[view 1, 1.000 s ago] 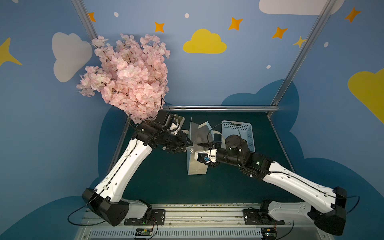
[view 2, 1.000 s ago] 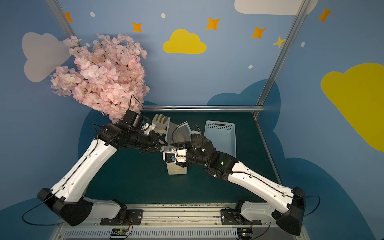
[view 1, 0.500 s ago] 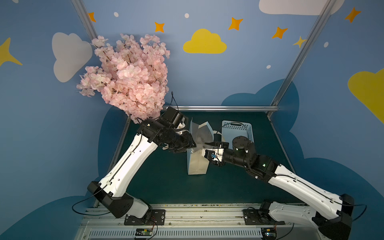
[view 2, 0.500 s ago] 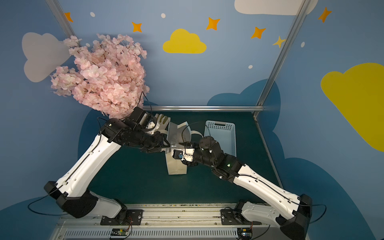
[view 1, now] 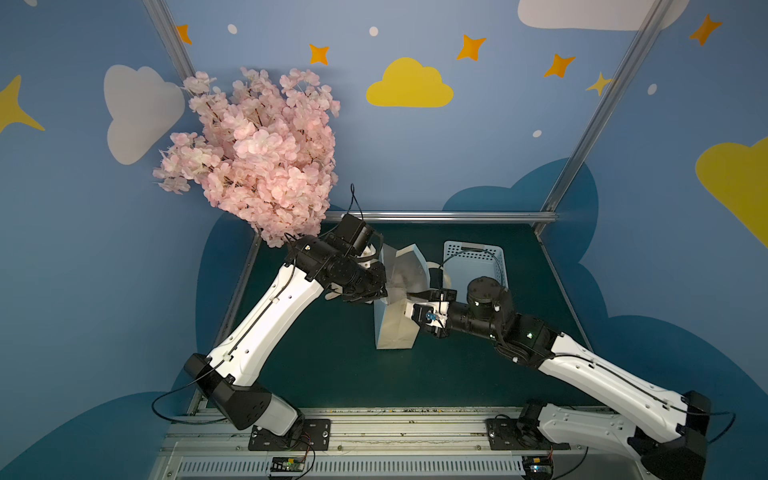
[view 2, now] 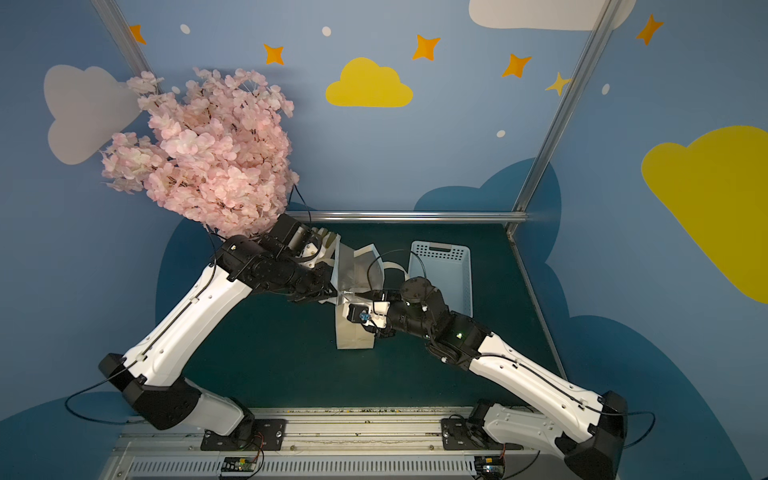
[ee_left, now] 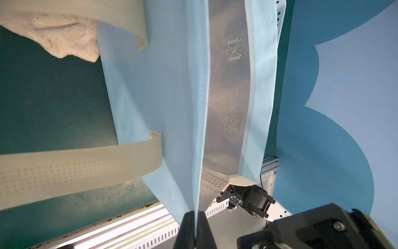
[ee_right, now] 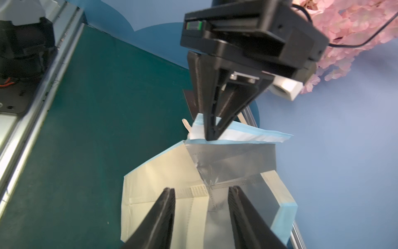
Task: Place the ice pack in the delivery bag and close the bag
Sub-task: Tear off the adhesive seal from the delivery bag.
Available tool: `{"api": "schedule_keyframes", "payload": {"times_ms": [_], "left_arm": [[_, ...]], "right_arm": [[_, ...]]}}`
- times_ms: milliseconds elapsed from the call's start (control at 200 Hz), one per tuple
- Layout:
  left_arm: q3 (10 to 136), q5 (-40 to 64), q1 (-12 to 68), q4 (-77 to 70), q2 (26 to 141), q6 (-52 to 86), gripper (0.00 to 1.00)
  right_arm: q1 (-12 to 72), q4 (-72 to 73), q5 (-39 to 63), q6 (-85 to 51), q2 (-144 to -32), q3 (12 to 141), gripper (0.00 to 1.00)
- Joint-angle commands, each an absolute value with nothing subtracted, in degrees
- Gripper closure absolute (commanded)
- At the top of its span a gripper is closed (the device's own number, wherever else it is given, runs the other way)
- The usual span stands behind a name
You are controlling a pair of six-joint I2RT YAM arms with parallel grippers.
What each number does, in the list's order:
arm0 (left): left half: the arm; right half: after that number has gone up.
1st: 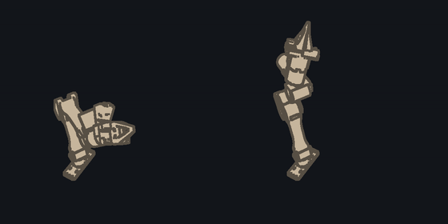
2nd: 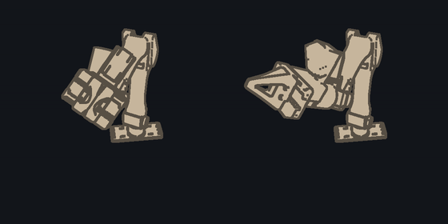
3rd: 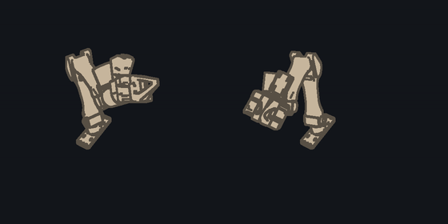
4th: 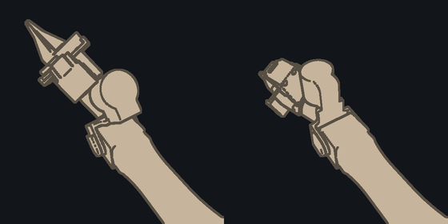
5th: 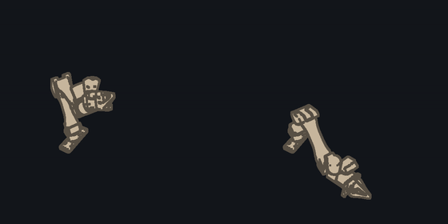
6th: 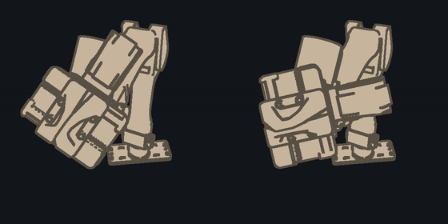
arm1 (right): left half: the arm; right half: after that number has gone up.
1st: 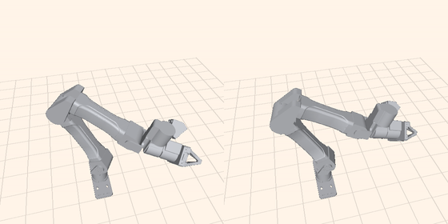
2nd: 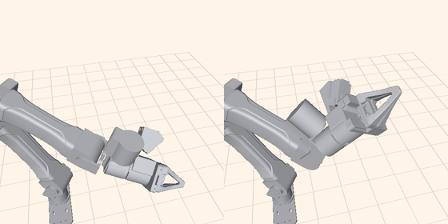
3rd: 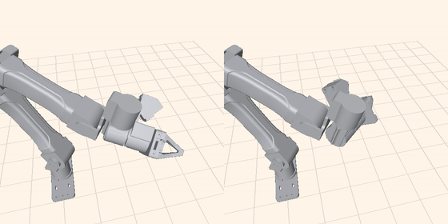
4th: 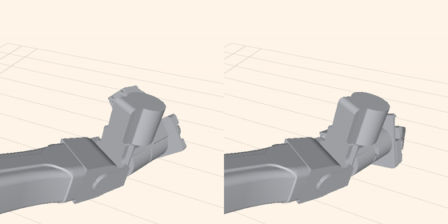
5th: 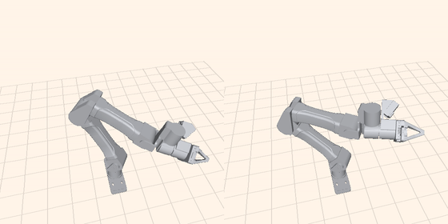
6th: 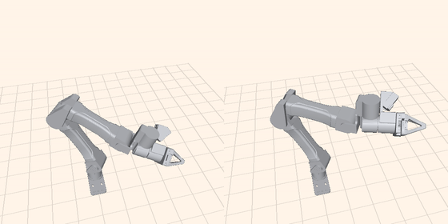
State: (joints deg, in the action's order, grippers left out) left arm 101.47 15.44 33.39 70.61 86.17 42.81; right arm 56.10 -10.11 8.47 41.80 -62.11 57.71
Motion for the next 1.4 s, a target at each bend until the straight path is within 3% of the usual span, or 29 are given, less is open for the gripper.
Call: {"api": "schedule_keyframes", "payload": {"times_ms": [0, 100, 375, 561, 766, 1397], "left_arm": [[100.21, 15.63, 32.96, 68.83, 84.43, 43.59, 0.89], [98.99, 15.17, 32.46, 68.10, 83.78, 43.76, 0.85], [97.64, 15.29, 31.56, 66.40, 82.77, 43.97, 0.85], [97.39, 15.73, 31.16, 65.85, 82.80, 43.86, 0.78], [97.38, 16.50, 30.94, 65.79, 82.82, 43.77, 0.97], [96.77, 17.76, 30.63, 64.78, 82.18, 43.64, 0.97]], "right_arm": [[57.60, -6.31, 10.42, 40.52, -63.98, 58.30, 0.56], [58.09, -5.14, 10.86, 41.33, -65.76, 59.27, 0.57], [58.12, -5.39, 11.51, 43.76, -68.41, 60.99, 0.63], [58.18, -4.38, 11.56, 44.56, -70.06, 62.37, 0.66], [58.19, -4.75, 11.86, 46.44, -71.95, 63.88, 0.68], [57.85, -3.89, 9.39, 48.50, -74.26, 65.87, 0.78]]}}
